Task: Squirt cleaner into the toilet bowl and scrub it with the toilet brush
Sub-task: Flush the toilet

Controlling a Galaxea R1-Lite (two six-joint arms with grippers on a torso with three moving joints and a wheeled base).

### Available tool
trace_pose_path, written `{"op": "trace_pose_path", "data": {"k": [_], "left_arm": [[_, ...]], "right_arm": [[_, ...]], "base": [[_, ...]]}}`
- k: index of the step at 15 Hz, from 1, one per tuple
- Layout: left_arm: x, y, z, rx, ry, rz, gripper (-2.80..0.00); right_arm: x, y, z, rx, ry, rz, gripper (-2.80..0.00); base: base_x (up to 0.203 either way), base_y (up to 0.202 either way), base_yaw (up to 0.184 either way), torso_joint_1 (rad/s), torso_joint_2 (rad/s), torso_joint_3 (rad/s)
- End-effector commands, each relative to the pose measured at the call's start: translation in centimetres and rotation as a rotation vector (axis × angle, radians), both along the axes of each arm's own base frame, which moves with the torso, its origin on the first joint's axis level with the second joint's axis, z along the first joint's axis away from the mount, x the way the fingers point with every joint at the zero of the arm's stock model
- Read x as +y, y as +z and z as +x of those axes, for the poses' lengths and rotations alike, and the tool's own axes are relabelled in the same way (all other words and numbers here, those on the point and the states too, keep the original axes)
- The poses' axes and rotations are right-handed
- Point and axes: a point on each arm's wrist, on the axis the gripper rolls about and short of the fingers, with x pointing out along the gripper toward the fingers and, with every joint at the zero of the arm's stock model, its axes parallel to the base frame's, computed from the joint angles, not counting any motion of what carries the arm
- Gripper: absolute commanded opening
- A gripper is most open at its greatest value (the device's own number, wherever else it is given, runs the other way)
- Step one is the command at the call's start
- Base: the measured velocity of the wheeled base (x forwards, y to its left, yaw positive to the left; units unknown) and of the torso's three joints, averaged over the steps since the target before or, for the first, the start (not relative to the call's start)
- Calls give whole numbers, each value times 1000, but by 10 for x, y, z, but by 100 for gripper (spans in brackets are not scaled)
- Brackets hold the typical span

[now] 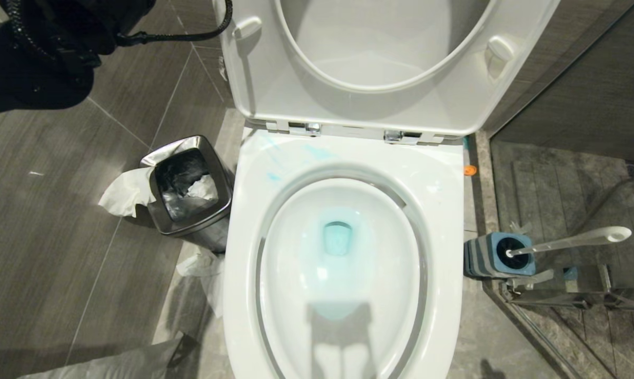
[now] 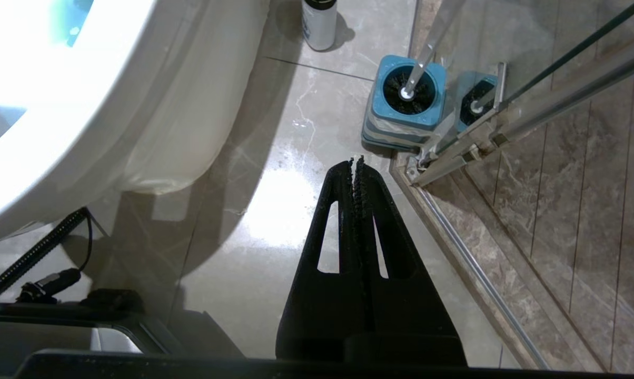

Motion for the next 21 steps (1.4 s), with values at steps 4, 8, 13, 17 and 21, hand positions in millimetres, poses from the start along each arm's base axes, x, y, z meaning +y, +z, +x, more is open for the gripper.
{"op": "trace_pose_path", "data": {"k": [4, 8, 13, 17, 21], "left_arm": [[-8, -15, 15, 31, 0, 14, -280], [-7, -13, 14, 22, 7, 20, -280], [2, 5, -4, -22, 13, 5, -280], [16, 28, -34, -61, 23, 0, -280], [32, 50, -72, -51, 17, 9, -280]], "right_arm": [[0, 0, 0, 0, 1, 0, -280], [0, 0, 0, 0, 0, 0, -280], [0, 0, 0, 0, 0, 0, -280], [0, 0, 0, 0, 1, 0, -280], [0, 0, 0, 0, 1, 0, -280]], "base": [[0, 0, 0, 0, 0, 0], [0, 0, 0, 0, 0, 0], [0, 0, 0, 0, 0, 0], [0, 0, 0, 0, 0, 0], [0, 0, 0, 0, 0, 0]]}}
